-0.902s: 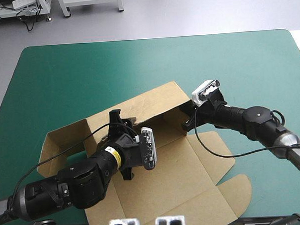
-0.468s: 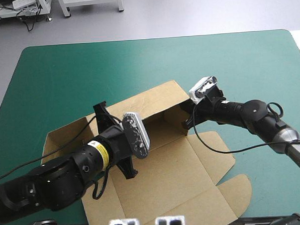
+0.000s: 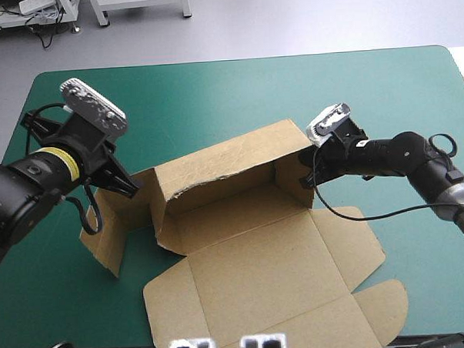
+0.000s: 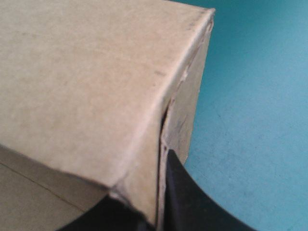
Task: Fold the box
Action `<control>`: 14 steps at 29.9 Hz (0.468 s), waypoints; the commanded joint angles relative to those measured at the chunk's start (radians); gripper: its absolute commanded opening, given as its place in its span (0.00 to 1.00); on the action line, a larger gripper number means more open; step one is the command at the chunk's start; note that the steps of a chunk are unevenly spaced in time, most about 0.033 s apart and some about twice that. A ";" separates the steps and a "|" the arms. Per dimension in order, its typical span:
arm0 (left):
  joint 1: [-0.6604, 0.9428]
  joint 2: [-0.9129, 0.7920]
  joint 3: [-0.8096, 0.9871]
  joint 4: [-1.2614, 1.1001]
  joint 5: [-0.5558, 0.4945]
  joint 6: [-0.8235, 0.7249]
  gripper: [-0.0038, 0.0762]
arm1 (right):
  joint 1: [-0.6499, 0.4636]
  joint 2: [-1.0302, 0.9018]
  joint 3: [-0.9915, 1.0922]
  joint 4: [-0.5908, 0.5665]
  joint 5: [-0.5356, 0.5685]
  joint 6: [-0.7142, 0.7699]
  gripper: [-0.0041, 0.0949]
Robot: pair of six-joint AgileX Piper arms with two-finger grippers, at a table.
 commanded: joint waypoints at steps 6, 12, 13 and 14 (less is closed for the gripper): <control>0.544 0.038 -0.029 -0.424 -0.098 0.231 0.07 | -0.081 -0.024 -0.159 -0.228 0.359 0.181 0.02; 0.785 0.077 -0.029 -0.669 -0.103 0.388 0.06 | -0.081 0.021 -0.296 -0.419 0.567 0.338 0.02; 0.809 0.085 -0.029 -0.700 -0.105 0.394 0.06 | -0.081 0.039 -0.316 -0.432 0.585 0.347 0.02; 0.828 0.092 -0.029 -0.715 -0.107 0.394 0.06 | -0.081 0.064 -0.343 -0.442 0.583 0.366 0.02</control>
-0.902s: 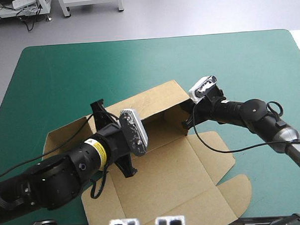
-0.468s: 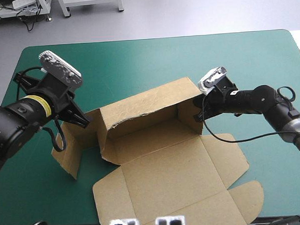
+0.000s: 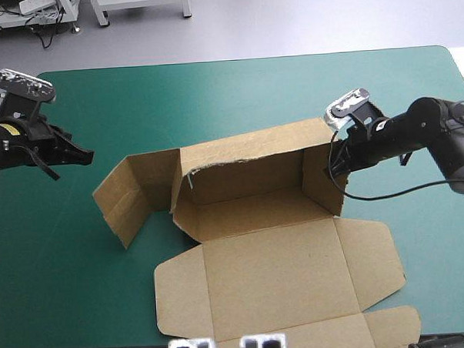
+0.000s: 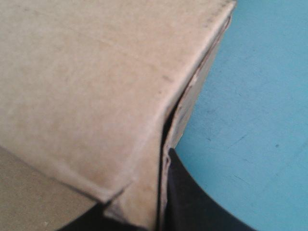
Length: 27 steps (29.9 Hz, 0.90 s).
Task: Fold the box
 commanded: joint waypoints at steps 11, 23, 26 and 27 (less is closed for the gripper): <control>0.079 0.015 -0.029 -0.111 -0.054 0.043 0.06 | 0.000 0.401 -0.400 -0.078 0.175 0.124 0.02; 0.079 0.015 -0.029 -0.162 -0.034 0.086 0.06 | 0.001 0.516 -0.711 -0.052 0.175 0.160 0.57; 0.079 0.017 -0.029 -0.169 -0.034 0.091 0.06 | 0.001 0.501 -0.767 -0.055 0.175 0.235 0.70; 0.079 0.017 -0.029 -0.169 -0.034 0.096 0.06 | 0.001 0.492 -0.769 -0.055 0.175 0.240 0.71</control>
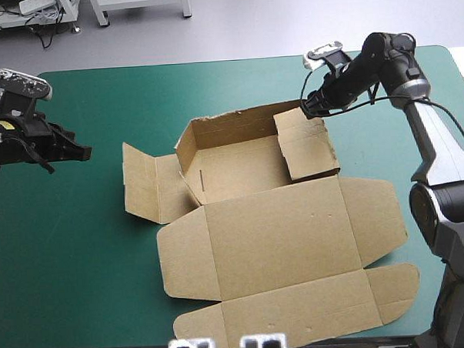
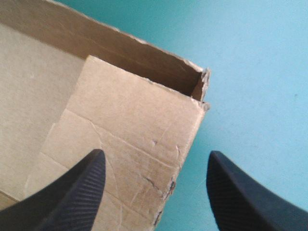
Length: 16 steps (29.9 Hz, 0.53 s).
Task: Fold the box
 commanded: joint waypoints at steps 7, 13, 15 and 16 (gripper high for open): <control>0.001 -0.018 -0.029 -0.037 -0.045 0.011 0.06 | -0.001 -0.120 0.048 -0.020 0.024 0.054 0.71; 0.001 -0.018 -0.029 -0.042 -0.047 0.011 0.06 | -0.001 -0.121 0.222 -0.014 0.024 0.063 0.71; 0.001 -0.018 -0.029 -0.058 -0.047 0.017 0.06 | -0.001 -0.109 0.258 0.014 0.023 0.050 0.71; 0.001 -0.018 -0.029 -0.065 -0.047 0.019 0.06 | -0.001 -0.104 0.265 0.020 0.019 0.050 0.71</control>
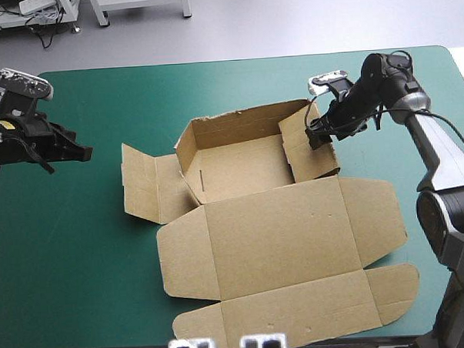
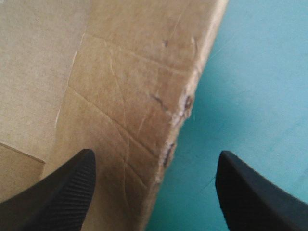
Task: Fold the box
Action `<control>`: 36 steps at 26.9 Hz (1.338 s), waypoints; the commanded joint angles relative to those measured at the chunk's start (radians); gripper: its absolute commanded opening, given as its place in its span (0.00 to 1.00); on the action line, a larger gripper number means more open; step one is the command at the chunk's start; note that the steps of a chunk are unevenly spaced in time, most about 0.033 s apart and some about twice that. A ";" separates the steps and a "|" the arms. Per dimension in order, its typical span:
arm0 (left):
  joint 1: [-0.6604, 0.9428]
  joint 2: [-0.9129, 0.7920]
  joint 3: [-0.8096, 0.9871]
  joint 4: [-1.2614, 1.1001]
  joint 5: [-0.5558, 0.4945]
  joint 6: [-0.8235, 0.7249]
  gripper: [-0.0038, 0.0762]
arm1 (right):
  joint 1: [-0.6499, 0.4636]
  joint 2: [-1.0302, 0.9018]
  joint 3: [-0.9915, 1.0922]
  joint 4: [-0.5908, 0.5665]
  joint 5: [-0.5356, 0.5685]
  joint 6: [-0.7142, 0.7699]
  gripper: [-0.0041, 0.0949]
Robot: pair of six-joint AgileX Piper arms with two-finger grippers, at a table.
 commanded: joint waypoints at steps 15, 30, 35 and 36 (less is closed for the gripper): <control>0.001 -0.018 -0.029 -0.065 -0.045 0.007 0.06 | 0.055 0.070 -0.006 0.056 -0.002 -0.016 0.18; 0.001 -0.011 -0.027 -0.067 -0.058 -0.001 0.06 | -0.160 -0.178 -0.133 0.338 0.019 -0.158 0.02; 0.003 -0.009 -0.027 -0.009 -0.082 -0.018 0.06 | -0.342 -0.371 -0.056 0.427 0.019 -0.251 0.02; 0.003 -0.006 -0.027 0.013 -0.086 -0.025 0.06 | -0.381 -0.418 -0.008 0.428 0.019 -0.280 0.02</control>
